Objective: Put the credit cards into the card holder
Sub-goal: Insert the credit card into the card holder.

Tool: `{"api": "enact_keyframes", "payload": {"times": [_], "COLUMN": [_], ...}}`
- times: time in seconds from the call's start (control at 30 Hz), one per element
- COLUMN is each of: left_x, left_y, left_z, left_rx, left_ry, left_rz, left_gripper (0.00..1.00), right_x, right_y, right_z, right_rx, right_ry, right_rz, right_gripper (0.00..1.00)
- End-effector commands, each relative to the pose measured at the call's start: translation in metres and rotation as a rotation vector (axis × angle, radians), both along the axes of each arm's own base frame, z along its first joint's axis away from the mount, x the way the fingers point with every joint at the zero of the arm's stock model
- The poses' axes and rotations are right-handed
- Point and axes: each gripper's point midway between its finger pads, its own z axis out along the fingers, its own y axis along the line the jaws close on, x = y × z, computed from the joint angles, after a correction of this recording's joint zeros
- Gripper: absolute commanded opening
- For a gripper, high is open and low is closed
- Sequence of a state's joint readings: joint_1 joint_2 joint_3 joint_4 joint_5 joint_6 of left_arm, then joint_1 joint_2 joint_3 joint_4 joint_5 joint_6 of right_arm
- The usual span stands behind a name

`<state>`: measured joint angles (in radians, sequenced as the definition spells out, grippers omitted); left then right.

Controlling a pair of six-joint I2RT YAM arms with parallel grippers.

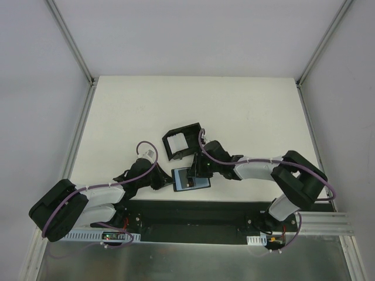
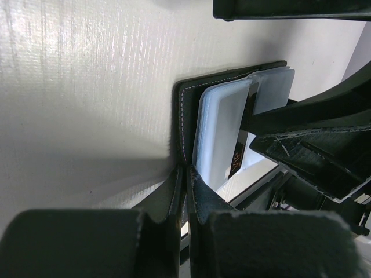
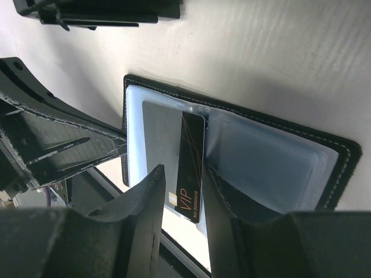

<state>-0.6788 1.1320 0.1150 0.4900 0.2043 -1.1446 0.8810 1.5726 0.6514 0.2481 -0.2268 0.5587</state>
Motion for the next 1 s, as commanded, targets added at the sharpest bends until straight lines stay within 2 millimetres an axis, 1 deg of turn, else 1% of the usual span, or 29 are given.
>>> {"api": "enact_keyframes", "payload": {"times": [0.0, 0.13, 0.23, 0.27, 0.43, 0.53, 0.63, 0.7, 0.8, 0.97], "left_x": [-0.011, -0.011, -0.01, -0.01, -0.009, -0.008, -0.008, -0.009, -0.009, -0.01], "left_y": [0.012, 0.012, 0.012, 0.011, 0.009, 0.009, 0.009, 0.01, 0.01, 0.01], "left_z": [-0.019, -0.019, -0.018, -0.018, -0.016, -0.015, -0.015, -0.015, -0.015, -0.014], "left_rx": [0.065, 0.063, 0.064, 0.062, 0.057, 0.056, 0.054, 0.055, 0.056, 0.051], "left_ry": [0.06, 0.057, 0.054, 0.056, 0.052, 0.049, 0.046, 0.048, 0.046, 0.047], "left_rz": [0.002, 0.002, 0.002, 0.0, -0.002, -0.001, 0.0, -0.001, -0.001, -0.003], "left_gripper": [0.0, 0.0, 0.0, 0.0, 0.0, 0.0, 0.0, 0.0, 0.0, 0.0], "right_x": [-0.007, -0.008, -0.012, -0.013, -0.019, -0.019, -0.016, -0.013, -0.01, -0.008], "right_y": [0.007, 0.017, 0.024, 0.027, 0.035, 0.037, 0.032, 0.026, 0.014, 0.002], "right_z": [-0.005, 0.005, 0.009, 0.01, 0.009, 0.01, 0.011, 0.011, 0.013, 0.022], "right_rx": [-0.027, 0.0, 0.012, 0.015, 0.014, 0.005, -0.018, -0.048, -0.089, -0.123], "right_ry": [0.017, 0.008, 0.007, 0.008, 0.022, 0.015, -0.005, -0.026, -0.063, -0.125], "right_rz": [0.042, 0.061, 0.081, 0.09, 0.122, 0.129, 0.119, 0.106, 0.088, 0.084], "right_gripper": [0.34, 0.32, 0.25, 0.24, 0.24, 0.24, 0.24, 0.26, 0.31, 0.38]}}
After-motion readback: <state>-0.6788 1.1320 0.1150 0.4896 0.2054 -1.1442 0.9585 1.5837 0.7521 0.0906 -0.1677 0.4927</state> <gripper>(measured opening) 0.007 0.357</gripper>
